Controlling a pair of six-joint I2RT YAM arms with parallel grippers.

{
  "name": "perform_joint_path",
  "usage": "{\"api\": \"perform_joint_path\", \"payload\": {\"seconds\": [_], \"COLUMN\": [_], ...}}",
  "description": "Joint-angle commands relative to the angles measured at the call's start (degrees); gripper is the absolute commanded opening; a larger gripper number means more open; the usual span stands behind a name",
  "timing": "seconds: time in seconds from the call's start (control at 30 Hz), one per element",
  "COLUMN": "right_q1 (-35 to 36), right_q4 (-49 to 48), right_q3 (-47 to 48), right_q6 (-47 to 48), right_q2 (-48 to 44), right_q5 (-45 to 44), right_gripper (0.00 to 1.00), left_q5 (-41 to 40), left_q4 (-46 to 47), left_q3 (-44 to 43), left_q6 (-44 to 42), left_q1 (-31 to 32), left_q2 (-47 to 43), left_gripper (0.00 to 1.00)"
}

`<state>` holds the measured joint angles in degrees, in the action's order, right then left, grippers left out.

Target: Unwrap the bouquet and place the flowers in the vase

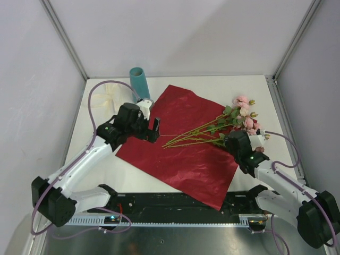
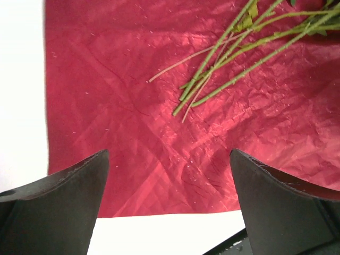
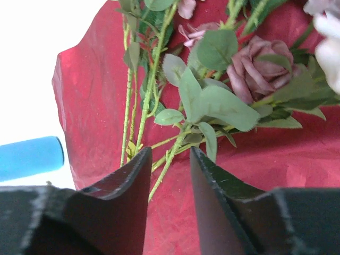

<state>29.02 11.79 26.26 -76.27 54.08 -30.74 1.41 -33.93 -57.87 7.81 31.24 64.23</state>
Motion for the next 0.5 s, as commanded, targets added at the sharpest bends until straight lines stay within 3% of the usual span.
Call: {"api": "perform_joint_path", "payload": {"seconds": [0.0, 0.13, 0.27, 0.47], "right_q1": [-0.41, -1.66, -0.74, 1.97], "right_q4": [5.31, 4.72, -4.01, -7.89], "right_q3": [3.05, 4.54, 5.27, 6.98], "right_q6": [-9.46, -16.12, -17.06, -24.08], "right_q2": [3.10, 8.36, 12.48, 18.77], "right_q5": [-0.55, 1.32, 3.07, 3.56], "right_gripper": [0.45, 0.47, 0.40, 0.33], "left_q5": [5.77, 4.52, 4.88, 3.95], "left_q4": [1.50, 1.50, 1.50, 1.51], "left_q3": [-1.64, -0.94, -0.02, 0.39], "left_q6": [1.70, 1.25, 0.92, 1.06], "left_q1": [0.30, 0.31, 0.31, 0.28], "left_q2": [2.47, 1.88, 1.71, 0.10], "left_gripper": [1.00, 1.00, 1.00, 1.00]}}
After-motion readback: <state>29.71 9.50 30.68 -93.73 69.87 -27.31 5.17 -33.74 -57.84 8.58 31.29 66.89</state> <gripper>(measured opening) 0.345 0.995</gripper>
